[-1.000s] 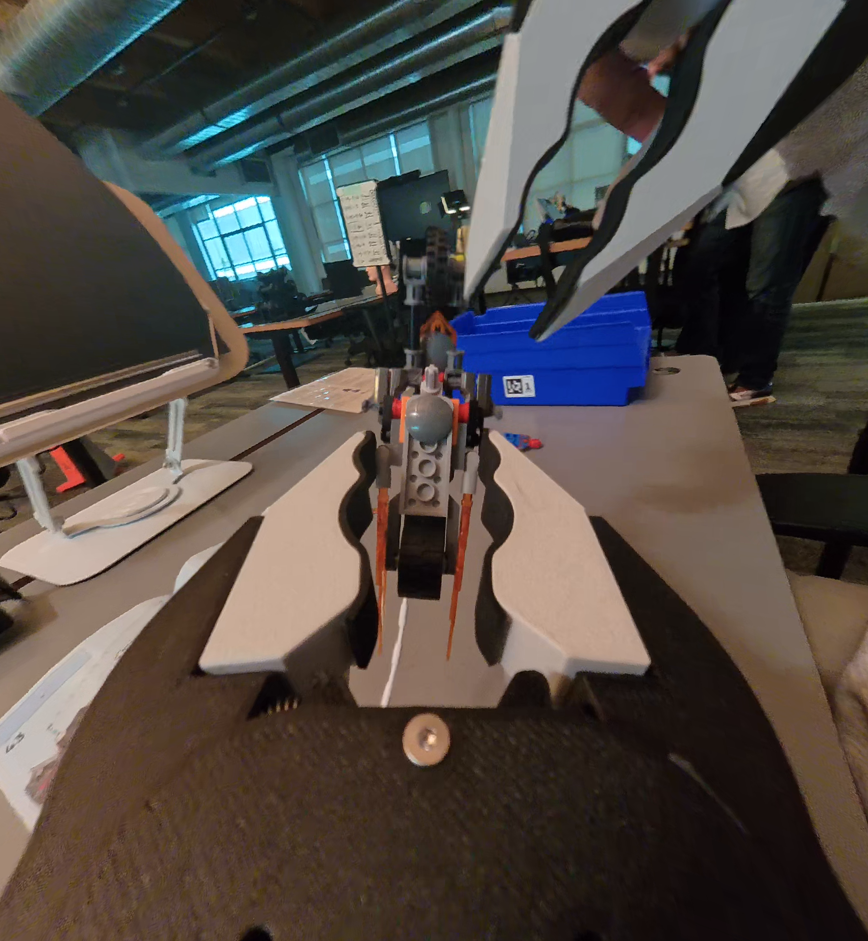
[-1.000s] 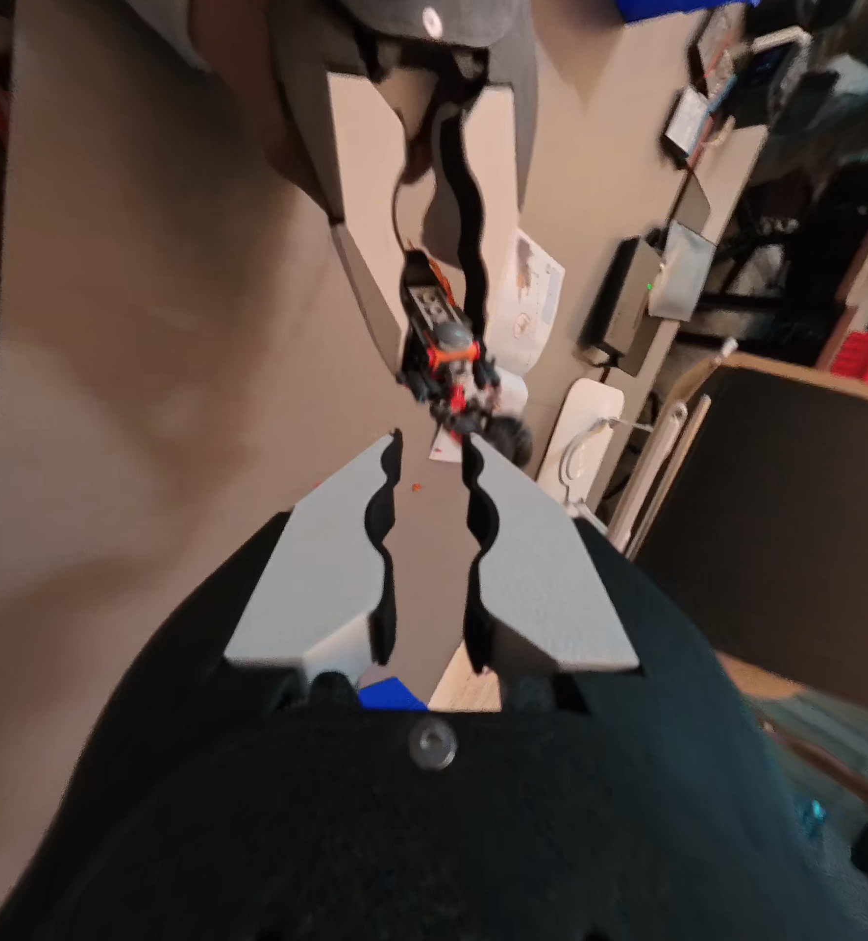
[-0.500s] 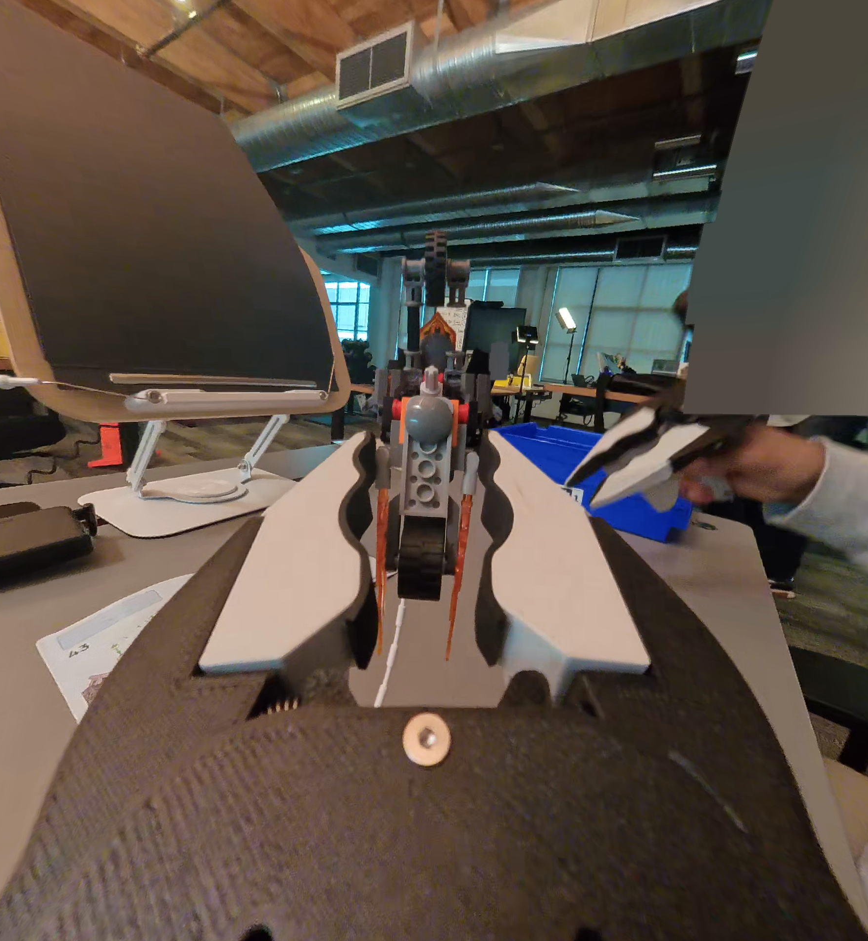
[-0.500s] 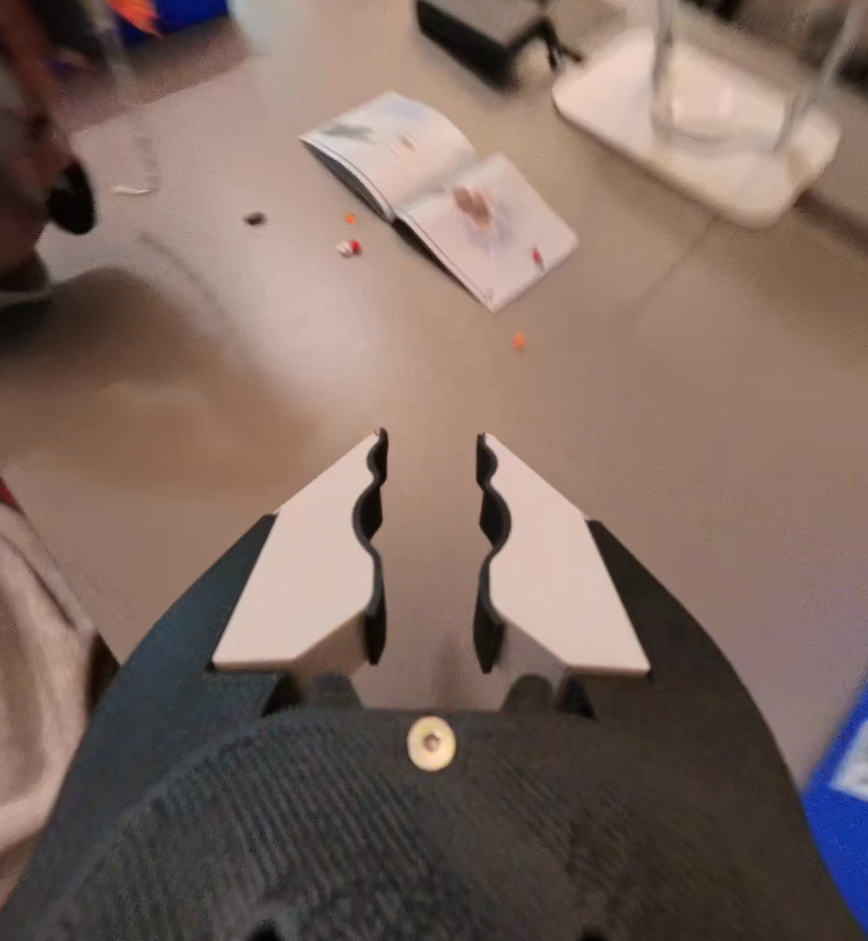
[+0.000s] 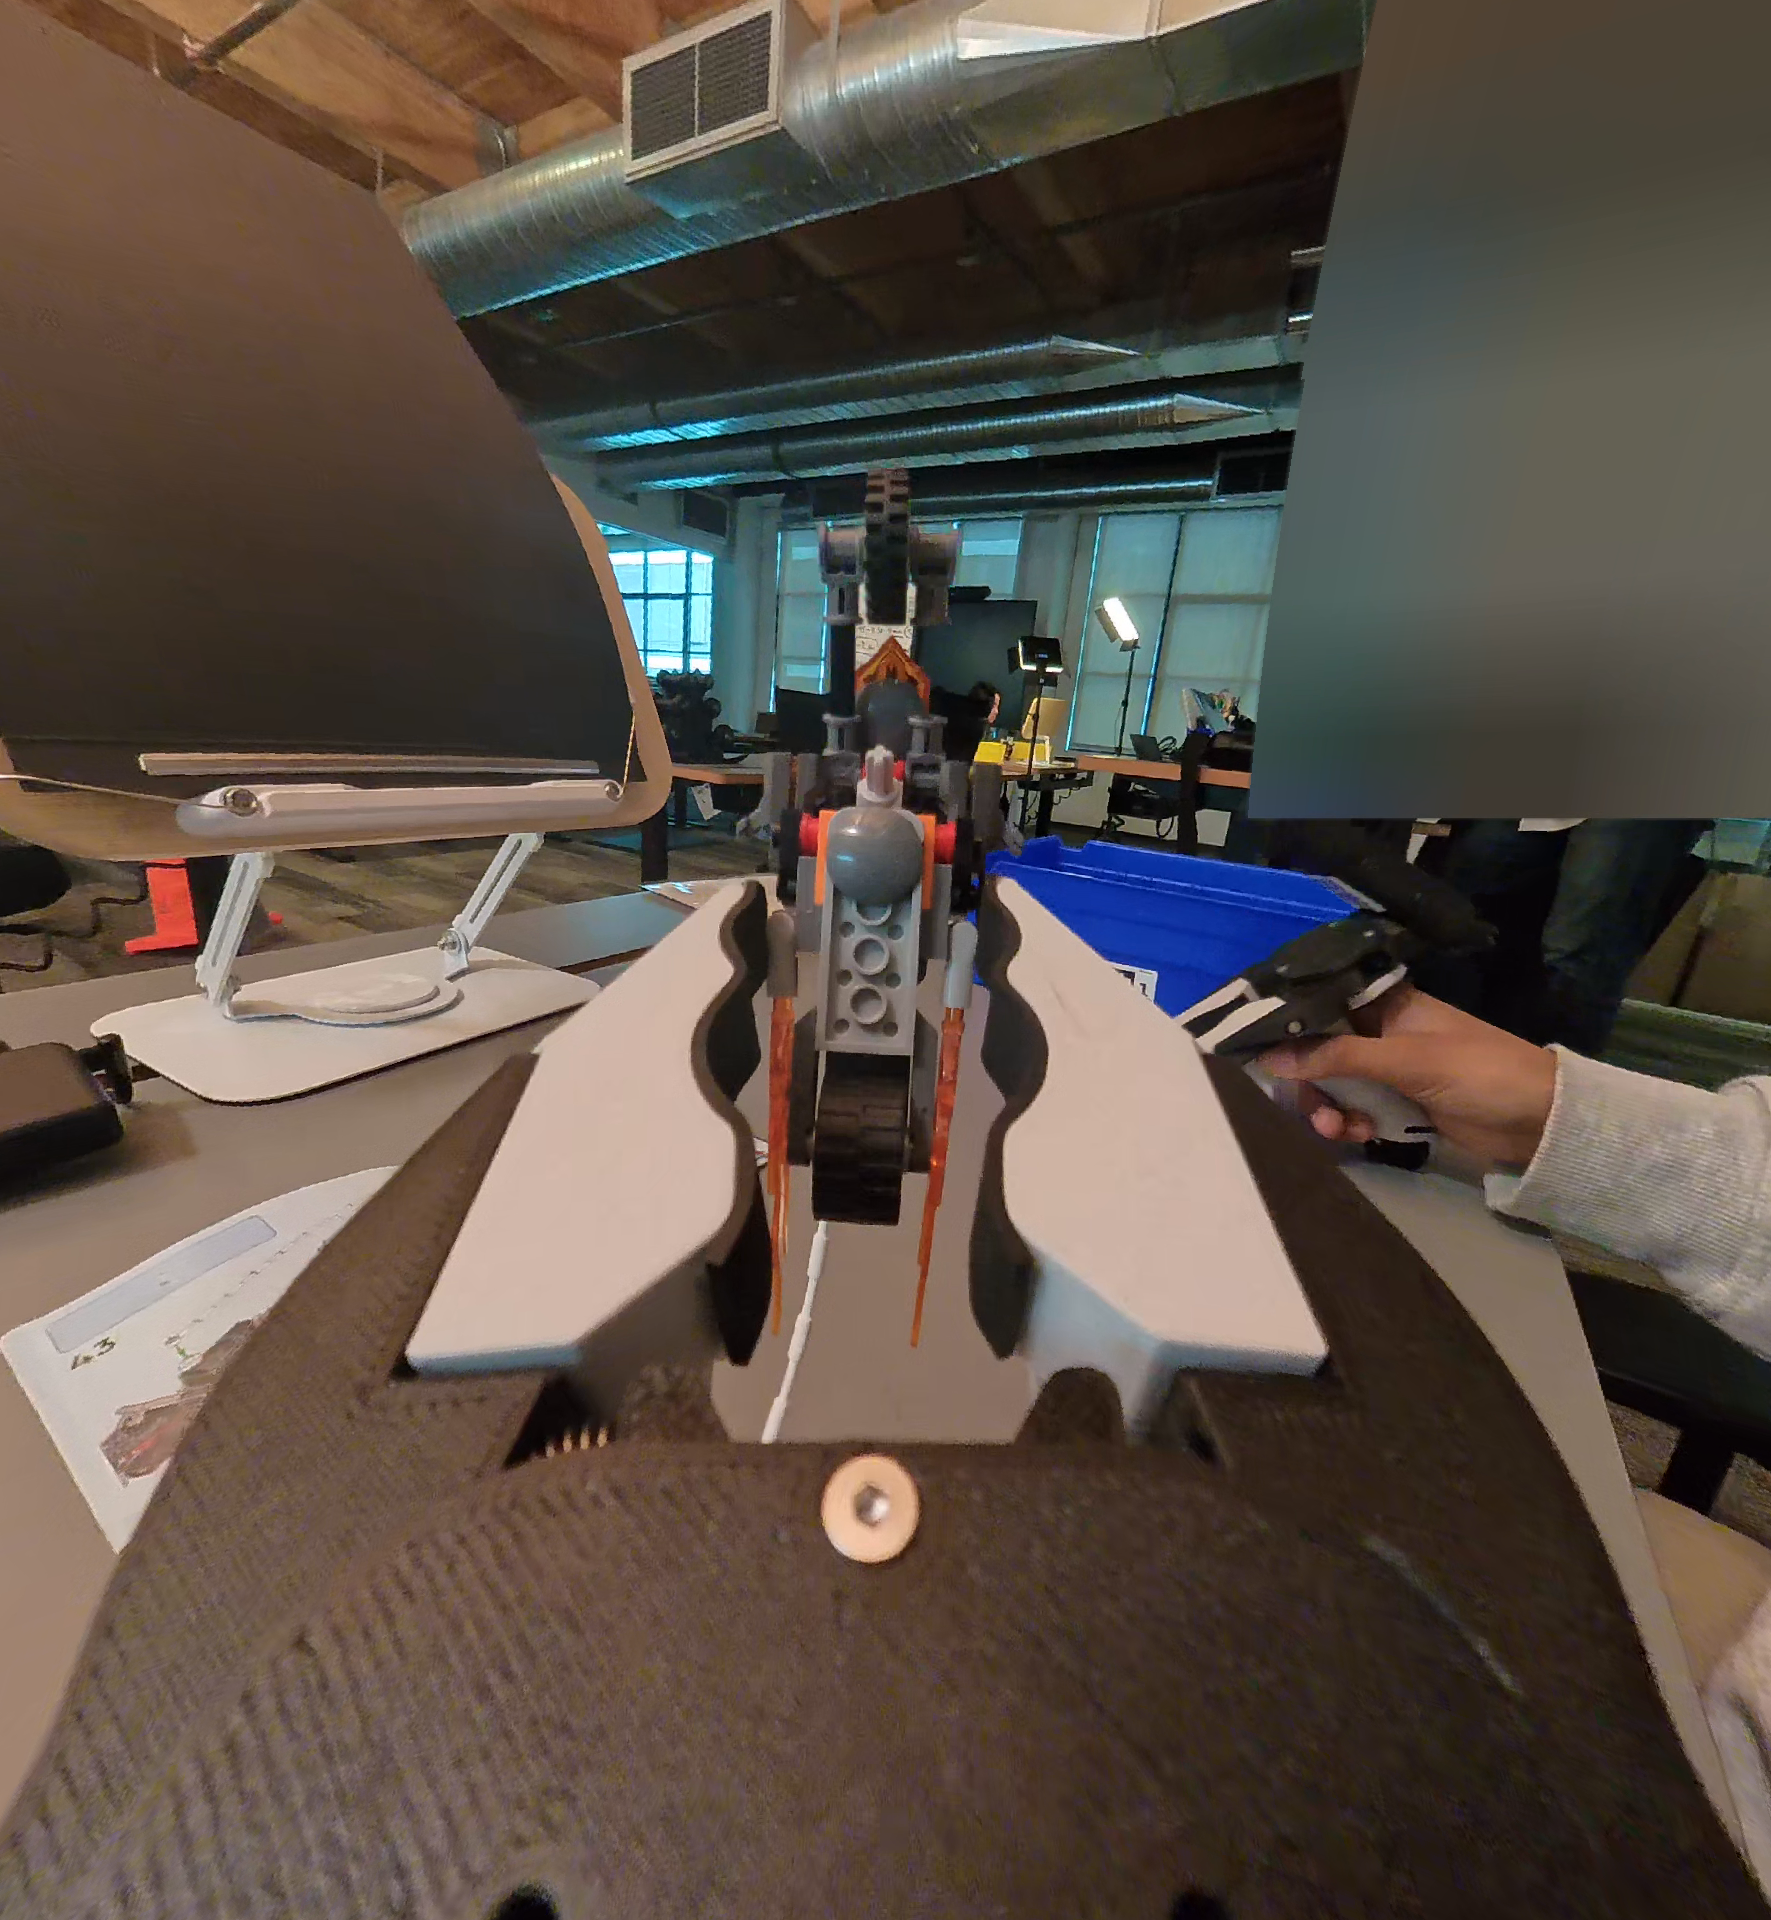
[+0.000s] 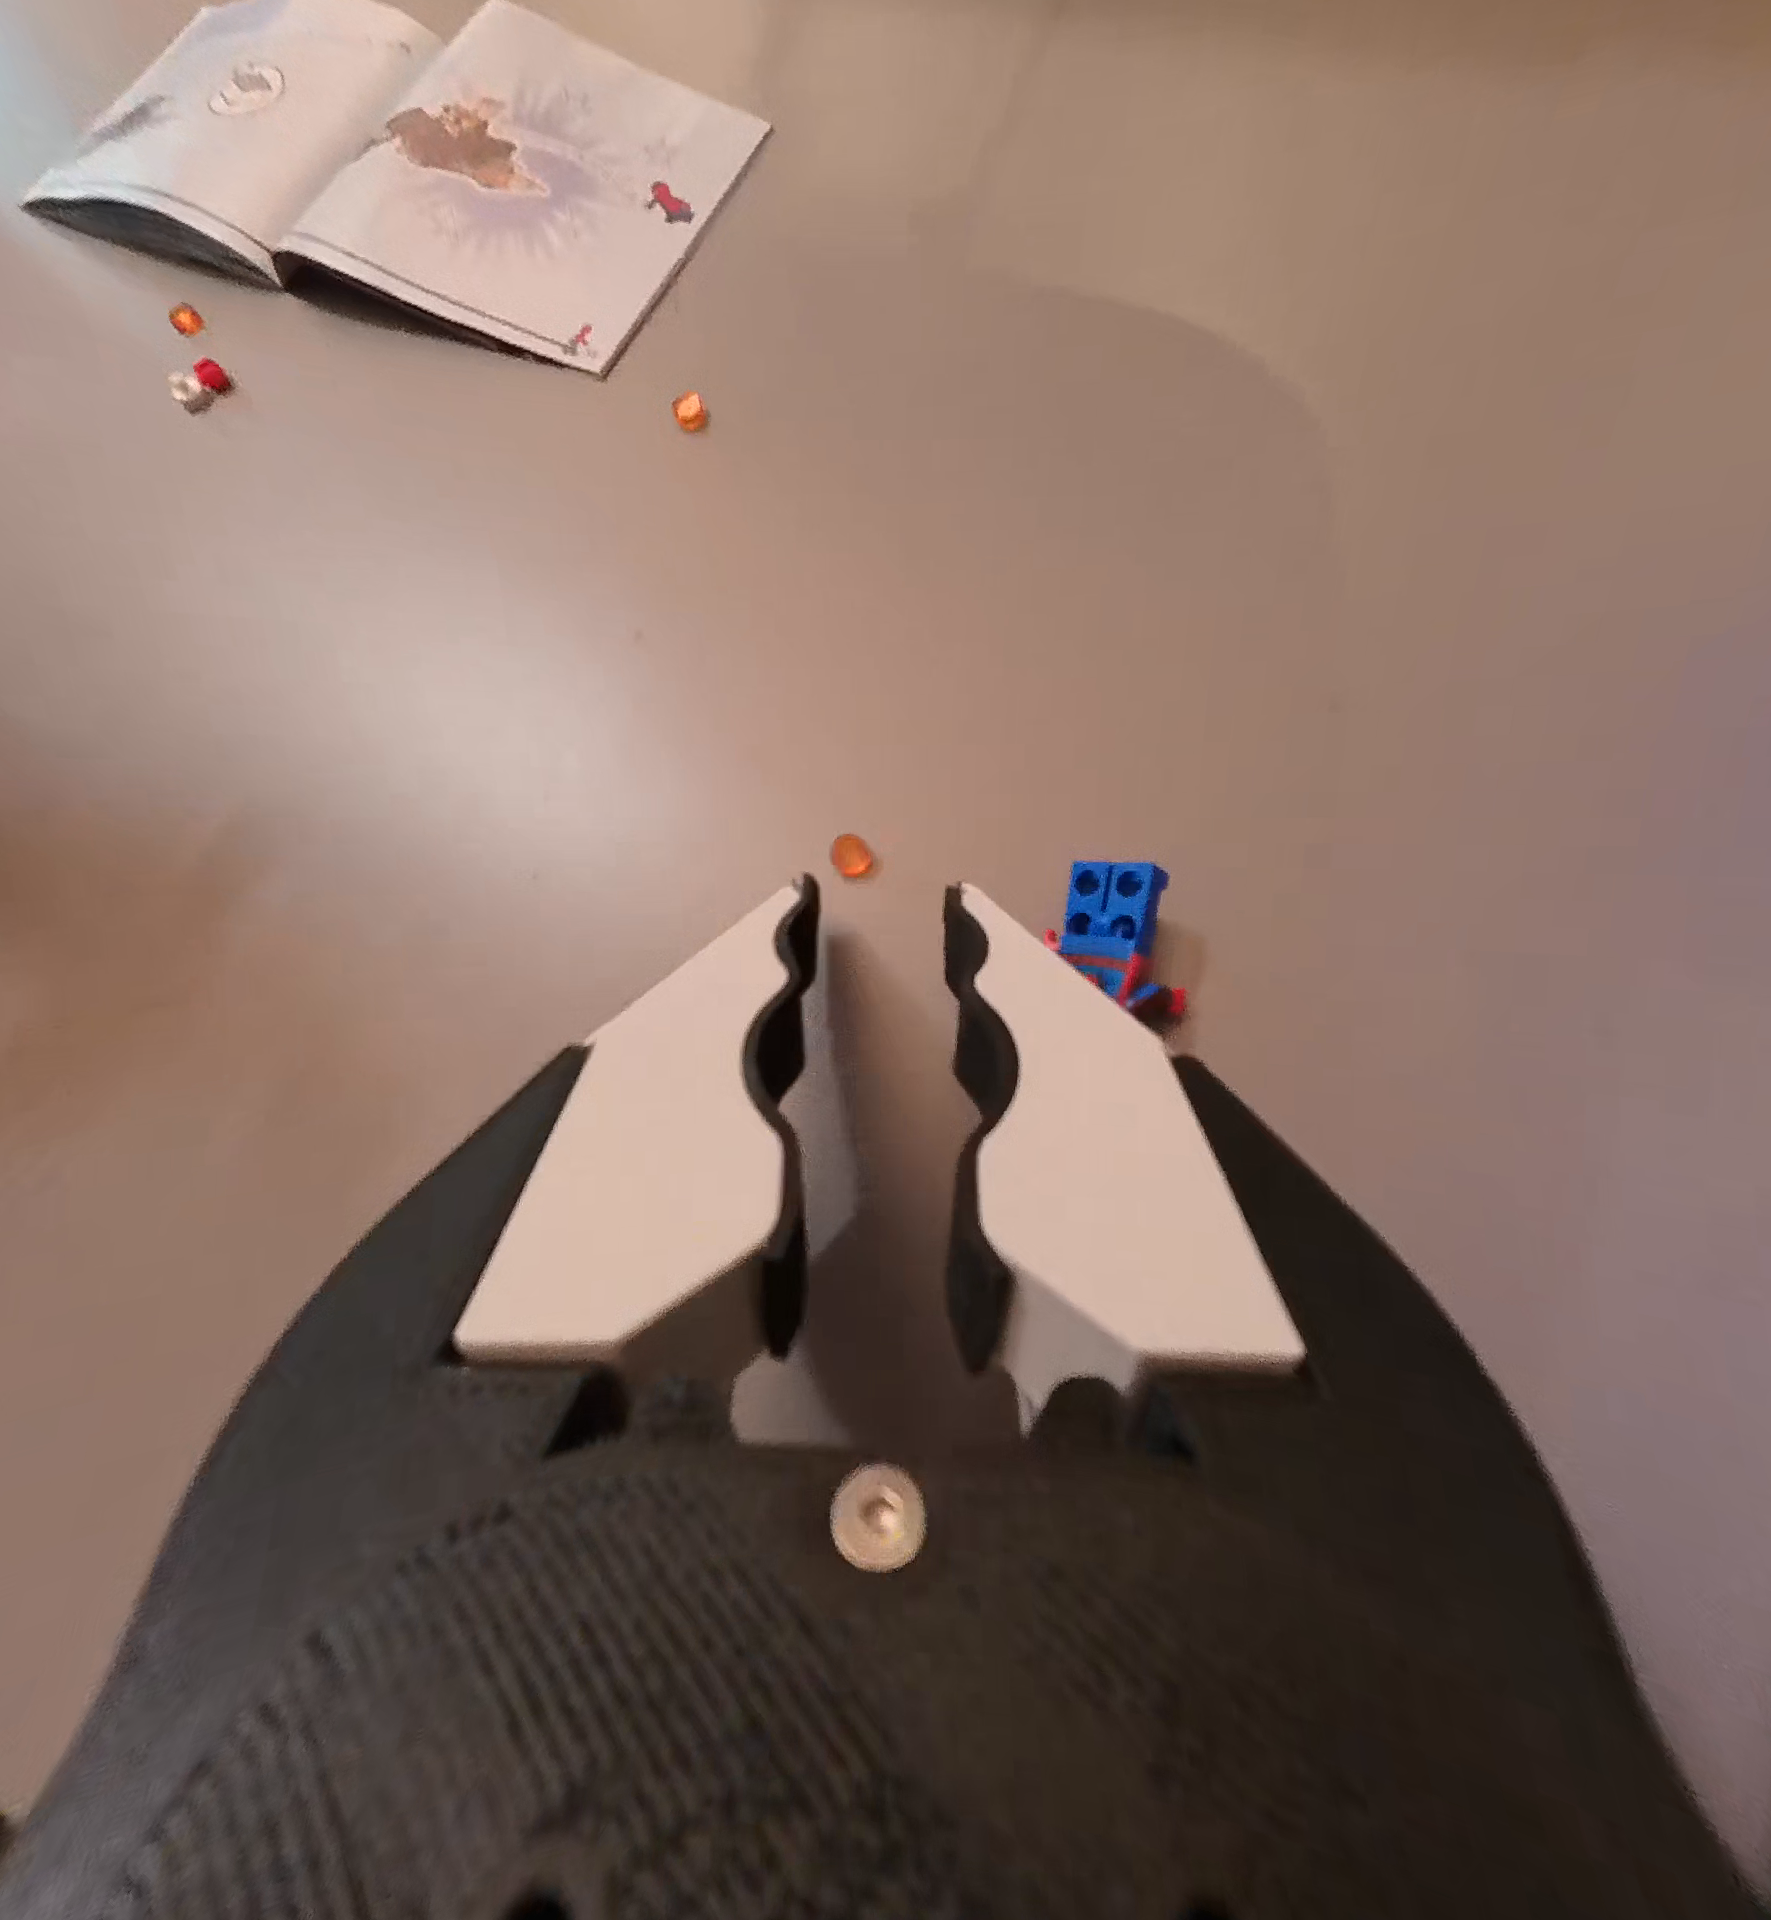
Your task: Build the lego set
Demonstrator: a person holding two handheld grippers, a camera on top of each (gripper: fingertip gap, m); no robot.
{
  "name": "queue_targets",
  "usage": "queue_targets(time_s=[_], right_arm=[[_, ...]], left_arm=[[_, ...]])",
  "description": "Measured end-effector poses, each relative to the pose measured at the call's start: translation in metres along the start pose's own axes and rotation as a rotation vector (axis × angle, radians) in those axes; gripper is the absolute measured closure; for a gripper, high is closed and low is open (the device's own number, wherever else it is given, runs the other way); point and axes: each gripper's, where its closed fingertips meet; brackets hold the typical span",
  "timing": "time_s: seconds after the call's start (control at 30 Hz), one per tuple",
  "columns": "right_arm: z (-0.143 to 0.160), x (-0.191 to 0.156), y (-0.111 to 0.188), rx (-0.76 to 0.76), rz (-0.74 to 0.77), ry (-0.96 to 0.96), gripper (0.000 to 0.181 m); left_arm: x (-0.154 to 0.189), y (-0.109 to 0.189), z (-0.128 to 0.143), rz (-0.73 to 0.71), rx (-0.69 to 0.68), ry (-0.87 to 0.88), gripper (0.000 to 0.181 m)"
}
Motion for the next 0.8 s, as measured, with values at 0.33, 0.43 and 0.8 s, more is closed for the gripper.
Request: queue_targets(time_s=[0.33,0.43,0.8], right_arm=[[-0.006,-0.003,-0.013,-0.04,0.016,0.07,0.181],[-0.007,-0.007,-0.013,-0.038,0.004,0.084,0.171],[-0.015,-0.006,-0.02,-0.039,0.03,0.103,0.176]], left_arm=[[0.002,0.0,0.0,0.011,0.001,0.003,0.143],[0.003,-0.001,0.0,0.016,-0.003,0.004,0.143],[0.004,-0.003,0.002,0.02,-0.014,-0.004,0.143]])
Point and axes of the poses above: each gripper's, where its closed fingertips meet, y back along the fingers, z out of its underside, x = y × z across the jaws, and after that the axes turned 14 degrees about -x, right-handed
